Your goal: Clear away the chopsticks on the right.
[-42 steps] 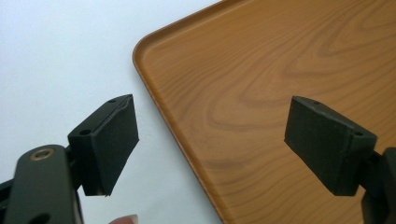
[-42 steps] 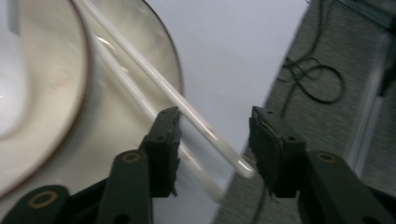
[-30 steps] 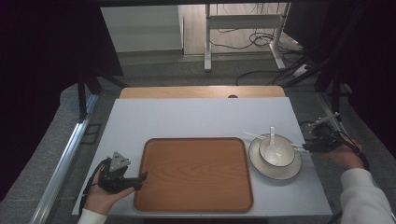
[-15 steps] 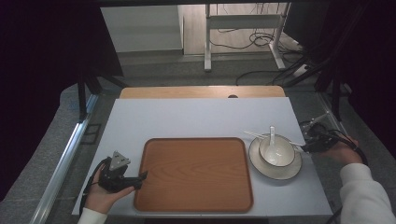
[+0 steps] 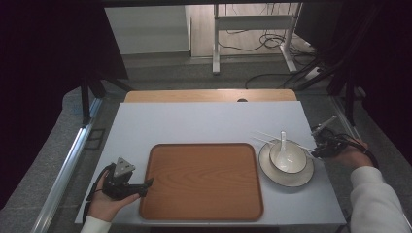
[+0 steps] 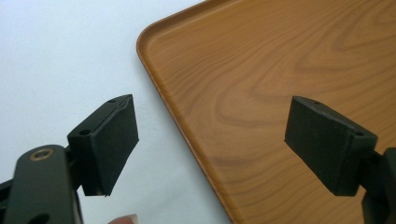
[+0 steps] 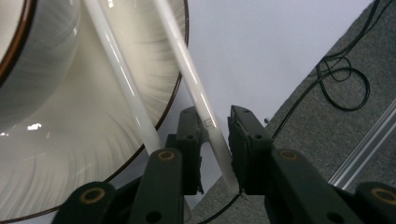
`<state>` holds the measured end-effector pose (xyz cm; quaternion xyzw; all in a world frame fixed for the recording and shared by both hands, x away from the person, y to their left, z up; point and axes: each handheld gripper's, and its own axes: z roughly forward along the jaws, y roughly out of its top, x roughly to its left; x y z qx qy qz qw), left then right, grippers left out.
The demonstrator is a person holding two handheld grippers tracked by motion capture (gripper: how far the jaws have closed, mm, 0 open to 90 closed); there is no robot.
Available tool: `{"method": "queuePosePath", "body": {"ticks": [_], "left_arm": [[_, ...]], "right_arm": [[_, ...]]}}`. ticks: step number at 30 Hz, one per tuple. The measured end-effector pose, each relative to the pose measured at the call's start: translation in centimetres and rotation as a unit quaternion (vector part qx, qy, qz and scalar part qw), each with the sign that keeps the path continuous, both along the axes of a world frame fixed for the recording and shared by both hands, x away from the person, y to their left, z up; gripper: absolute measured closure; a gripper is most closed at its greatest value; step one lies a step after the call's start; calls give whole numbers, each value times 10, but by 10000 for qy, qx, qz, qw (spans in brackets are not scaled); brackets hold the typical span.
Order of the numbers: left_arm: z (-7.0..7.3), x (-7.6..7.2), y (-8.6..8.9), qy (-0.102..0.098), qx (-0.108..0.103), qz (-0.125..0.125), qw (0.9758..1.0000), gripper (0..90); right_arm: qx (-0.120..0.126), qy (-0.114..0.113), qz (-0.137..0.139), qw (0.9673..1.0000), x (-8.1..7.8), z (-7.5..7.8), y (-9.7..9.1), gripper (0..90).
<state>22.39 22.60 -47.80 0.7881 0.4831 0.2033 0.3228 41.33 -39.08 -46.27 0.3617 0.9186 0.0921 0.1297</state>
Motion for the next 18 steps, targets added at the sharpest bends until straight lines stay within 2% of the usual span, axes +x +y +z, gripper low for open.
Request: {"method": "queuePosePath", "body": {"ticks": [4, 7, 11, 16, 17, 18], "left_arm": [[0, 0, 0, -11, 1, -11, 10000, 168], [0, 0, -1, -21, 0, -18, 10000, 168], [1, 0, -1, -42, -8, -8, 10000, 168], [1, -1, -2, -62, -19, -5, 10000, 168], [1, 0, -2, -61, -15, -6, 10000, 168], [1, 0, -2, -62, -15, -6, 10000, 168]], "right_arm": [[24, -36, 129, 9999, -1, 1, 0, 769], [49, 2, 247, 9997, -3, 1, 0, 822], [94, -48, 249, 9996, -4, 1, 0, 833], [90, -275, 158, 9995, -6, 6, -1, 838], [140, -404, 45, 9991, -7, 11, -2, 838], [173, -427, 25, 9989, -7, 12, -3, 838]]}}
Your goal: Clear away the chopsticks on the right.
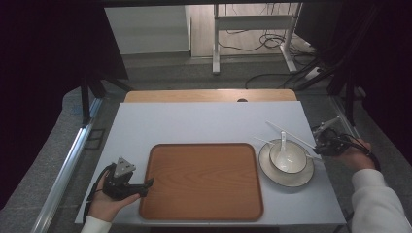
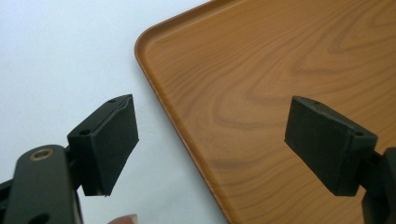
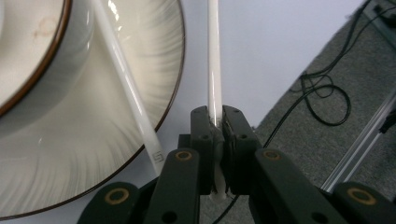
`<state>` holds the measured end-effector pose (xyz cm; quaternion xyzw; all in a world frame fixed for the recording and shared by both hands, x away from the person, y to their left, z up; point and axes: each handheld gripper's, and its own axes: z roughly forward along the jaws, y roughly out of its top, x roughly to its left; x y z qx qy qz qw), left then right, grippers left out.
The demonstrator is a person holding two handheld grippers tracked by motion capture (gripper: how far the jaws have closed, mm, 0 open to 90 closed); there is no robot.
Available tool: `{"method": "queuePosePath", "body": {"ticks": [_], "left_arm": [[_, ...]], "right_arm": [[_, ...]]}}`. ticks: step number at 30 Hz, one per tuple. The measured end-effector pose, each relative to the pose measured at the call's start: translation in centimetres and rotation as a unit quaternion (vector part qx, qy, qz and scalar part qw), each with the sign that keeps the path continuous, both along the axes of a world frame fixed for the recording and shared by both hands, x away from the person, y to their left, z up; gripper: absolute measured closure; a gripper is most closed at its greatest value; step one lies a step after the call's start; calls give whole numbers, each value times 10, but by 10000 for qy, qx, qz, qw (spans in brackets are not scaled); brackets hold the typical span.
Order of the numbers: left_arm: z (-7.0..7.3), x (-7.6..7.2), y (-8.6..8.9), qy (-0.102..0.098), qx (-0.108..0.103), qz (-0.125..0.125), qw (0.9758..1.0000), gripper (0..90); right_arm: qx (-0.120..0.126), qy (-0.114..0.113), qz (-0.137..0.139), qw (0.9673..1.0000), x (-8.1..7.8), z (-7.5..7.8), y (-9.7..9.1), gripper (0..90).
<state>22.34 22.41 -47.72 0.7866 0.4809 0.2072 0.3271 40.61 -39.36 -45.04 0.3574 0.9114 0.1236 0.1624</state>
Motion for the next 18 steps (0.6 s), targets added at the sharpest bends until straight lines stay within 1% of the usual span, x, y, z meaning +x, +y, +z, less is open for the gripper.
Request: {"method": "queuePosePath", "body": {"ticks": [1, 3, 4, 5, 6, 9, 11, 13, 14, 15, 16, 18], "left_arm": [[0, 0, 0, -1, 3, -4, 10000, 168], [0, 0, 0, -5, 0, -2, 10000, 168], [0, 0, 0, -5, -4, 0, 10000, 168], [0, 0, 0, -7, -4, 1, 10000, 168], [0, 0, 0, -8, -5, 2, 10000, 168], [1, 0, 0, -11, -22, -2, 10000, 168], [2, 0, 0, -14, -19, -22, 10000, 168], [4, -1, 2, -56, -56, -14, 10000, 168], [4, -1, 2, -56, -56, -14, 10000, 168], [4, -1, 2, -67, -73, -16, 9999, 168], [5, -1, 1, -90, -104, -7, 9999, 168], [6, -2, 1, -105, -111, -12, 9999, 168]], "right_arm": [[25, -61, -27, 10000, -1, 3, -1, 839], [49, -83, -56, 9999, -1, 5, -1, 839], [100, -123, -77, 9998, -2, 7, -1, 839], [229, -224, -159, 9994, -5, 13, -1, 839], [267, -257, -171, 9992, -6, 15, -1, 839], [515, -346, -279, 9977, -11, 23, 0, 839], [621, -398, -353, 9967, -14, 28, 1, 839], [774, -482, -486, 9946, -19, 36, 3, 839], [774, -482, -486, 9946, -19, 36, 3, 839], [820, -539, -519, 9938, -21, 39, 4, 839], [912, -631, -583, 9921, -26, 46, 8, 839], [1051, -712, -611, 9900, -31, 52, 11, 839]]}}
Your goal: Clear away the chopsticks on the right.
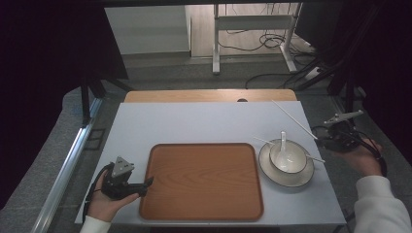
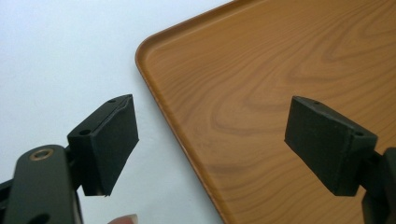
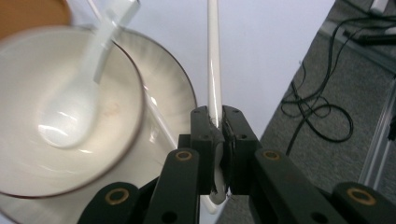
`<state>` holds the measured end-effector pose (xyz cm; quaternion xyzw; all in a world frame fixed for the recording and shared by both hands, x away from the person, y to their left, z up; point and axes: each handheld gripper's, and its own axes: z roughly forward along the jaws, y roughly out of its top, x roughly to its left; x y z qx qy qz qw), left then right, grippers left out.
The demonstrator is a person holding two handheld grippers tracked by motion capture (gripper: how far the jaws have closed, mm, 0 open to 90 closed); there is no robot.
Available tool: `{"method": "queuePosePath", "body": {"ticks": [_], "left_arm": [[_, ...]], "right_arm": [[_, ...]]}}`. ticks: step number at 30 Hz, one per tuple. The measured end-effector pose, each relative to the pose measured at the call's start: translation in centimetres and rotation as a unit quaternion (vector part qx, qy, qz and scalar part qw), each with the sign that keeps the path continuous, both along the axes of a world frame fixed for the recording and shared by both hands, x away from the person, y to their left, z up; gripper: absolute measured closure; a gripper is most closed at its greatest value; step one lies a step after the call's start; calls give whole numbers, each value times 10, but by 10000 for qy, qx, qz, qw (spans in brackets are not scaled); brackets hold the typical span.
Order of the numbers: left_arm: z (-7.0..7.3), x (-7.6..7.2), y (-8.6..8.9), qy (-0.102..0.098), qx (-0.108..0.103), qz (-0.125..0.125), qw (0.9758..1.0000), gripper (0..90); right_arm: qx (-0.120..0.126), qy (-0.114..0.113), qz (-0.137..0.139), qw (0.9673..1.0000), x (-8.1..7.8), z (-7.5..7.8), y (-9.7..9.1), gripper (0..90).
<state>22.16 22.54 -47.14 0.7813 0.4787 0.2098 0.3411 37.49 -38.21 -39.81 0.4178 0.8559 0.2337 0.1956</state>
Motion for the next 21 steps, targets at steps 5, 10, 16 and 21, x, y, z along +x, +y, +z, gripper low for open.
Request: {"method": "queuePosePath", "body": {"ticks": [5, 10, 16, 21], "left_arm": [[4, -1, 0, -70, 4, 15, 10000, 168], [7, -2, -1, -114, 9, 39, 9999, 168], [9, -3, 0, -169, -8, 82, 9998, 168], [6, -1, 4, -117, 1, 108, 9999, 168]], "right_arm": [[270, -186, -32, 9995, -17, 10, 11, 839], [451, -290, 43, 9986, -34, 13, 21, 839], [738, -419, 154, 9963, -61, 14, 38, 839], [1097, -469, 193, 9927, -77, 14, 50, 839]]}}
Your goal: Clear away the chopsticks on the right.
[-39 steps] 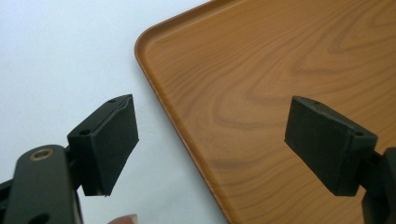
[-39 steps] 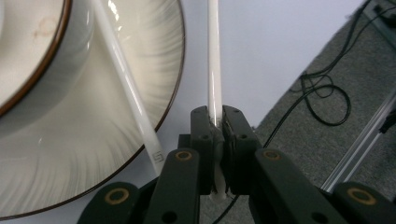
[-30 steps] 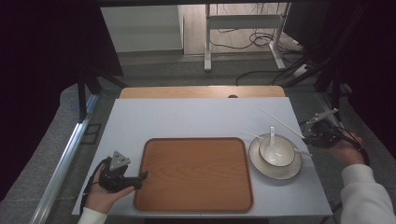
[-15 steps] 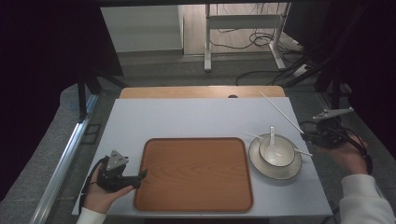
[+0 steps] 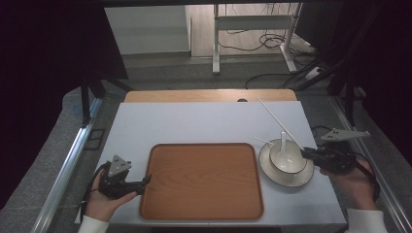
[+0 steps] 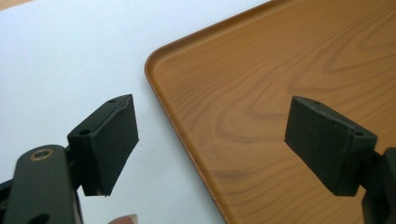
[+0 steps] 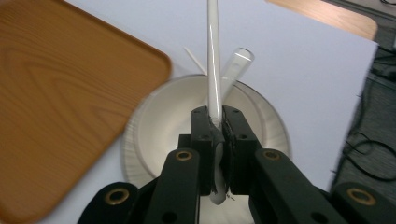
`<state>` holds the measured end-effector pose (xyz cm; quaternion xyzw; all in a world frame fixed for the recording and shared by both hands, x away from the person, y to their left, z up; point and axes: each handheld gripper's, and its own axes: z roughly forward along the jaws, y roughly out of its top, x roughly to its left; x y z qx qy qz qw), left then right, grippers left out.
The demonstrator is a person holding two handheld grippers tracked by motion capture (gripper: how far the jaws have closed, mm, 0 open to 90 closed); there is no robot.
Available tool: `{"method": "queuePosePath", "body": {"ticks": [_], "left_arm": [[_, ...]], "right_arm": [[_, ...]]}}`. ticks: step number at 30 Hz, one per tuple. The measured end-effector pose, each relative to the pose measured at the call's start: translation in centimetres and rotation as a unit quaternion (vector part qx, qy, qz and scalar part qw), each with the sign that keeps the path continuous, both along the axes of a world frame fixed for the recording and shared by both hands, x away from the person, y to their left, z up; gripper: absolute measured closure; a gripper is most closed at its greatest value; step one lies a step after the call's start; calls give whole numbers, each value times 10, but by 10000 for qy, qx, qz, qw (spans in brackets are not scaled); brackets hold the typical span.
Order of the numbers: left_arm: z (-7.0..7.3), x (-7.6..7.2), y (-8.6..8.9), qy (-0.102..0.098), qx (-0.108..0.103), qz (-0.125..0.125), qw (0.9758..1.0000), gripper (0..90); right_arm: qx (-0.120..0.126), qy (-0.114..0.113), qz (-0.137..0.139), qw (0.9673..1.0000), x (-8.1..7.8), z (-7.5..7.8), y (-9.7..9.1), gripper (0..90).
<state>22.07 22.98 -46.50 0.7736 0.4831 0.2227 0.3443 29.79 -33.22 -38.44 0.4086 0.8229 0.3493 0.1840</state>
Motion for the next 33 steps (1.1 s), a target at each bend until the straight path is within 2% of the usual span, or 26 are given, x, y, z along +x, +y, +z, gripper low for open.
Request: {"method": "queuePosePath", "body": {"ticks": [7, 17, 25, 33], "left_arm": [[3, 1, 2, -60, -49, 18, 10000, 168], [7, 0, -2, -105, -57, -61, 9999, 168], [16, -6, -6, -255, -81, -69, 9996, 168], [13, -5, -11, -197, -59, -151, 9997, 168]], "right_arm": [[69, -28, 64, 10000, -10, -5, 16, 839], [68, 176, 313, 9993, -21, -23, 36, 839], [176, 63, 577, 9982, -33, -15, 54, 839], [180, 216, 728, 9970, -33, -22, 74, 839]]}}
